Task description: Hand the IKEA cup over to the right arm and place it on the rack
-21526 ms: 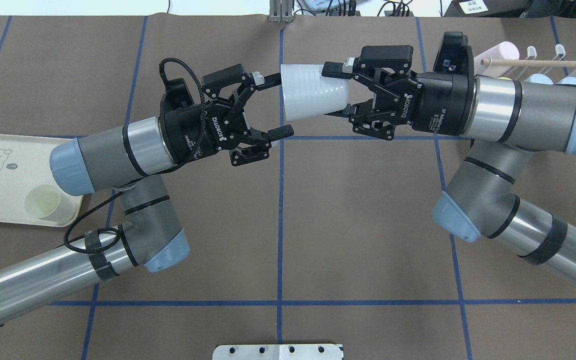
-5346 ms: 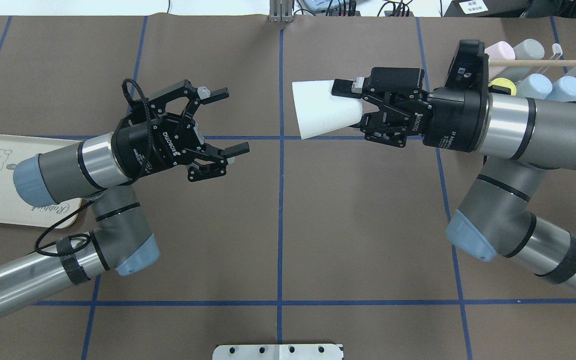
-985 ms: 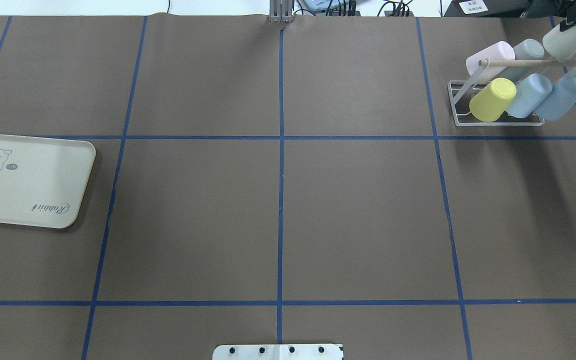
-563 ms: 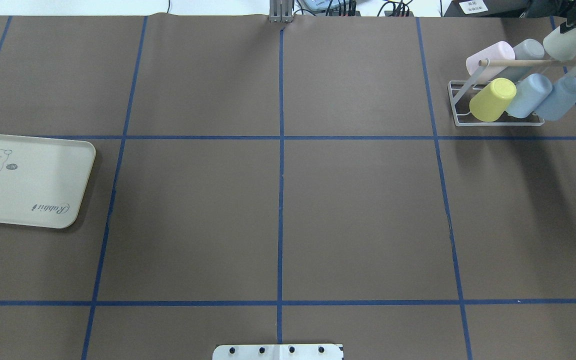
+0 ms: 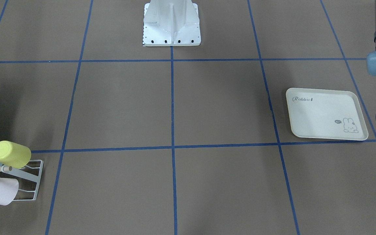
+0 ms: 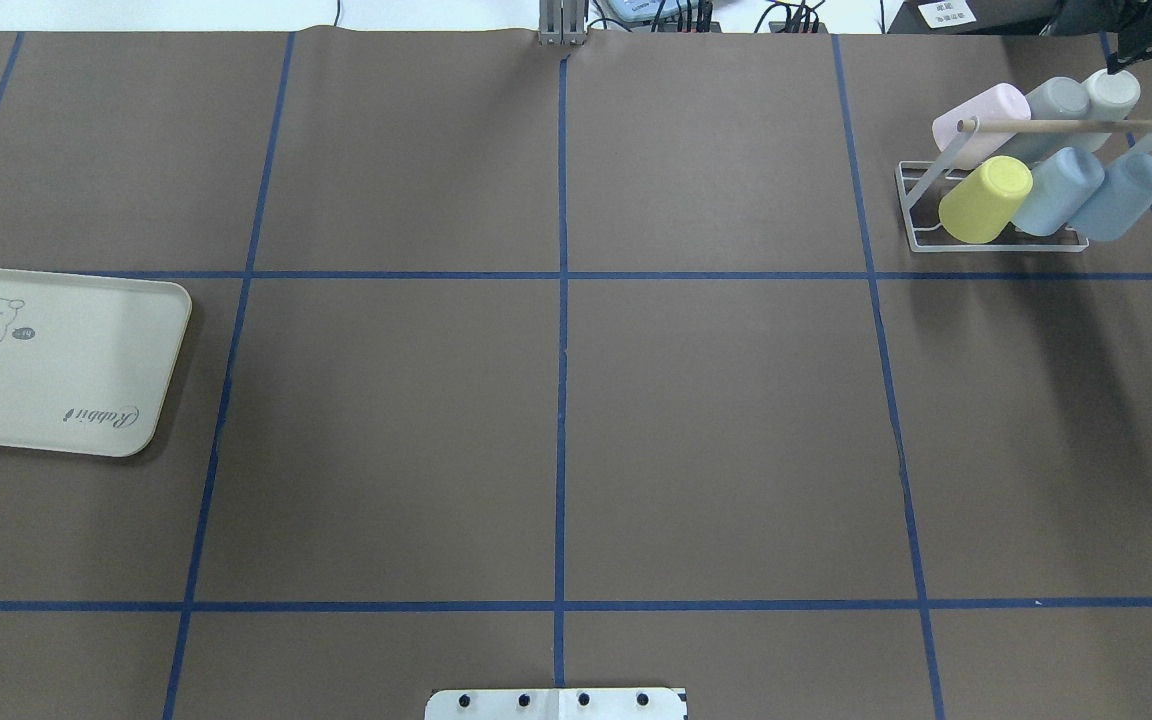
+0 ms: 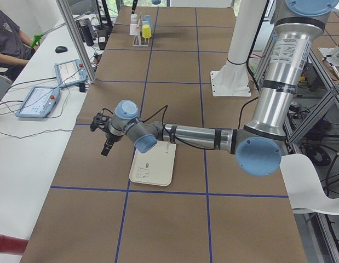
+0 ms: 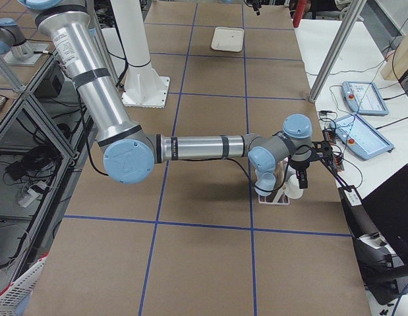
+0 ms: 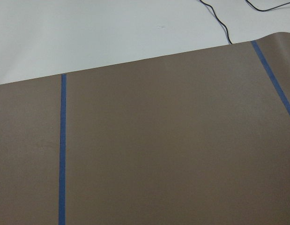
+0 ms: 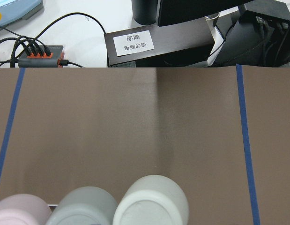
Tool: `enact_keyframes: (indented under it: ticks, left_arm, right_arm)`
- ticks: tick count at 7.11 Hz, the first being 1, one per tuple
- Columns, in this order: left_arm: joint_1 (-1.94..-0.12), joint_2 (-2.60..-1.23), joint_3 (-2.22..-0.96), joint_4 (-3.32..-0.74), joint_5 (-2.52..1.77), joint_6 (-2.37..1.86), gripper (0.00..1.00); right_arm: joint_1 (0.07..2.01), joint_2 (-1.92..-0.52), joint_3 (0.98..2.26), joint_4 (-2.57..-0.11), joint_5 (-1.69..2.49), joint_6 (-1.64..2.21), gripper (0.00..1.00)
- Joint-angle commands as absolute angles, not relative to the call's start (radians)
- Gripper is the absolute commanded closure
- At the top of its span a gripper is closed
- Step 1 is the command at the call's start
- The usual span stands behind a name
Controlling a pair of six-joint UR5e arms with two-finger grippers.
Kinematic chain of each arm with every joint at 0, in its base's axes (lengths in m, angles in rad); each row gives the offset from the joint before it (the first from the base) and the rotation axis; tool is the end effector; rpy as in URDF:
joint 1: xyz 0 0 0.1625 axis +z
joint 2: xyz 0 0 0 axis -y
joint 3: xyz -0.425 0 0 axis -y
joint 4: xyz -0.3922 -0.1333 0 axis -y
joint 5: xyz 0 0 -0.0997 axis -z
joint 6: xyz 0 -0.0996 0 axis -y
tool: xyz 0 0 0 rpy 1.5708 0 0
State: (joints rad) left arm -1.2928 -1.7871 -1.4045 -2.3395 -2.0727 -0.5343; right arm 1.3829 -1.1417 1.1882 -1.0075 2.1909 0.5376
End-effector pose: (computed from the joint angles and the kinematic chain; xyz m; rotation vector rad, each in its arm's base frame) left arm 0.0866 -0.6146 0.5448 0.5479 0.7499 -0.0322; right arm -0.0561 -0.6986 0.5401 0.3382 -0.7702 0.1399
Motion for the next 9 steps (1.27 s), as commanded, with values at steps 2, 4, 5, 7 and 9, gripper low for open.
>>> enact_keyframes:
  ticks: [2,4,5,7,9]
  left_arm:
    - [-1.293,-1.784,-1.405,-2.336,-2.078,-0.532,0.0]
    - [-1.311,-1.779,-1.404,-2.271,-2.169,-0.494,0.0]
    - [-1.386,-1.782,-1.419,-2.179,-2.26,-0.424,0.0]
    - [-1.466,-1.784,-1.524,-1.919,-2.368,-0.259,0.0]
    - [-1.511,-1.743,-1.68,-1.605,-2.375,-0.122,0.0]
  right_arm:
    - [1.382,-1.134,1.201,-1.009,2.198,0.537,0.02]
    - [1.382,-1.129,1.231,-1.076,2.204,0.534,0.02]
    - [1.382,-1.129,1.25,-1.139,2.21,0.493,0.02]
    - [1.445,-1.126,1.311,-1.358,2.293,0.291,0.02]
    - [1.499,-1.173,1.458,-1.608,2.324,0.164,0.02]
